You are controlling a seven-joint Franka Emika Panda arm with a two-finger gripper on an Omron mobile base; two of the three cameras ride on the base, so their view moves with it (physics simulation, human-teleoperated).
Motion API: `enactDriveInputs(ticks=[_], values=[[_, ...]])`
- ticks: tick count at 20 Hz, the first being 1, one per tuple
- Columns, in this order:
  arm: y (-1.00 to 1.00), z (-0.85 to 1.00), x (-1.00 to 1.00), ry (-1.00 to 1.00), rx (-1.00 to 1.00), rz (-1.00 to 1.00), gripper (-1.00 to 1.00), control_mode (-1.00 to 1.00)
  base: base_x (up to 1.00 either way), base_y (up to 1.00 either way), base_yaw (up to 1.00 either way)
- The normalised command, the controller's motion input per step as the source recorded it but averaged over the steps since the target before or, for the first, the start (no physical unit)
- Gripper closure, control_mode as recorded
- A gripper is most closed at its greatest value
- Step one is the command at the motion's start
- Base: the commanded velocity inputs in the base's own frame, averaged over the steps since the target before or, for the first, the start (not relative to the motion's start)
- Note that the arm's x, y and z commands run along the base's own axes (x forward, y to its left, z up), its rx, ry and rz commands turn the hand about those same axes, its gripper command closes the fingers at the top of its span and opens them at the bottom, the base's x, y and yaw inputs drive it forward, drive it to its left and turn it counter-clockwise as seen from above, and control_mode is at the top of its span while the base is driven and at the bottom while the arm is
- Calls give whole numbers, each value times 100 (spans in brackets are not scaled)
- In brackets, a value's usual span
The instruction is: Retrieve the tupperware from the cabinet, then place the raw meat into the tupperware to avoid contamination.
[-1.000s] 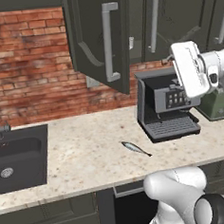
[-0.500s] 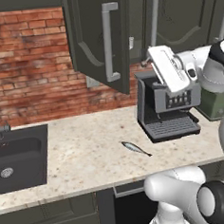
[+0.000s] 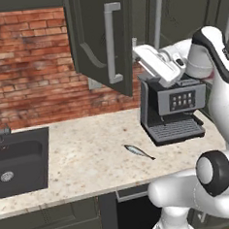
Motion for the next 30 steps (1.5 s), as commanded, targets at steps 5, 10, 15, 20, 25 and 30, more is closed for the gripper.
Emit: enactDriveInputs(ticks=[5,10,15,20,25,30], values=[[10,-3,17,2,-5,2,-100,-100,0,0,0],[29,-21,14,0,-4,-14,-100,-100,0,0,0],[63,-18,0,-3,0,-16,-100,-100,0,0,0],[71,-19,0,-4,0,-17,-100,-100,0,0,0],[63,-13,0,-1,0,-16,-100,-100,0,0,0],[38,-6,0,0,0,-15,-100,-100,0,0,0]])
